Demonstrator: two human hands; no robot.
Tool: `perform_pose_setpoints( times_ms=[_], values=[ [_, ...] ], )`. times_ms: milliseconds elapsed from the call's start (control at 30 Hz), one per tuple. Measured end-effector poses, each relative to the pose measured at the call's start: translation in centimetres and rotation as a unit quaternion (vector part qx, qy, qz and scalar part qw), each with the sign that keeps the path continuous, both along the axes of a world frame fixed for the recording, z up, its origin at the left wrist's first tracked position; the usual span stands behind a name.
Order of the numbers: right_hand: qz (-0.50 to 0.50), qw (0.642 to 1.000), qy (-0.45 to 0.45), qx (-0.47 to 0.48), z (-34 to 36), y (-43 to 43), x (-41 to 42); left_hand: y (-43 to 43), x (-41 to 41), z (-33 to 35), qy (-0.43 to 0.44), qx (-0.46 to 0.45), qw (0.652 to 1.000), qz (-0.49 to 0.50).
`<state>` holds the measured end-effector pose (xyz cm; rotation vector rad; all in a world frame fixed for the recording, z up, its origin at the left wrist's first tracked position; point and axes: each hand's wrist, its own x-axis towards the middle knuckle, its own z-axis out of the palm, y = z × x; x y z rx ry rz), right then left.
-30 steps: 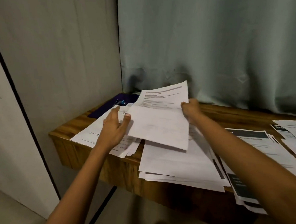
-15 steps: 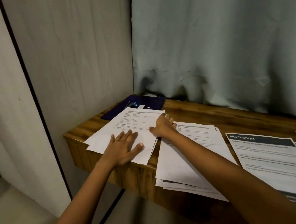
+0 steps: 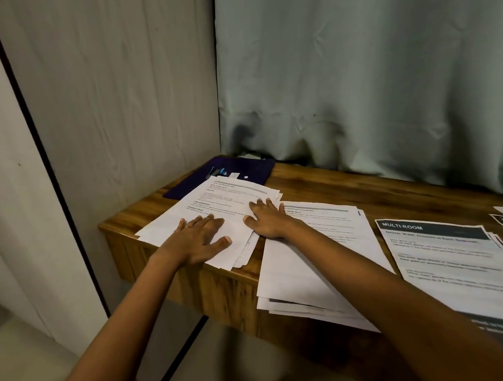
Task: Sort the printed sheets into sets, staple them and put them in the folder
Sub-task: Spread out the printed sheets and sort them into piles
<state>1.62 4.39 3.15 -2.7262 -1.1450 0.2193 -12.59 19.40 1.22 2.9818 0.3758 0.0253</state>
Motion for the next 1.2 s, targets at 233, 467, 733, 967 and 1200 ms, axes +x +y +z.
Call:
perform_pose_setpoints(
  times_ms=[233, 467, 733, 967, 1200],
  values=[
    [-0.006, 0.994, -0.048, 0.096, 2.2, -4.8, 0.4, -4.9, 0.8, 3.0, -0.104, -0.070, 0.992, -0.001],
    [-0.066, 0.980, -0.106, 0.155, 4.5, -15.3, 2.5, -14.9, 3.5, 5.8, -0.152, -0.070, 0.980, -0.105],
    [-0.205, 0.955, -0.111, 0.183, 5.4, -31.4, 4.6, -30.2, 8.8, 6.5, -0.144, -0.054, 0.964, -0.218],
    [-0.305, 0.930, -0.099, 0.179, 4.7, -43.1, 6.5, -41.5, 12.0, 5.7, -0.124, -0.055, 0.940, -0.314],
    [-0.422, 0.898, -0.056, 0.112, 2.9, -53.5, 8.8, -48.6, 14.5, 4.4, -0.092, -0.035, 0.924, -0.370]
  ],
)
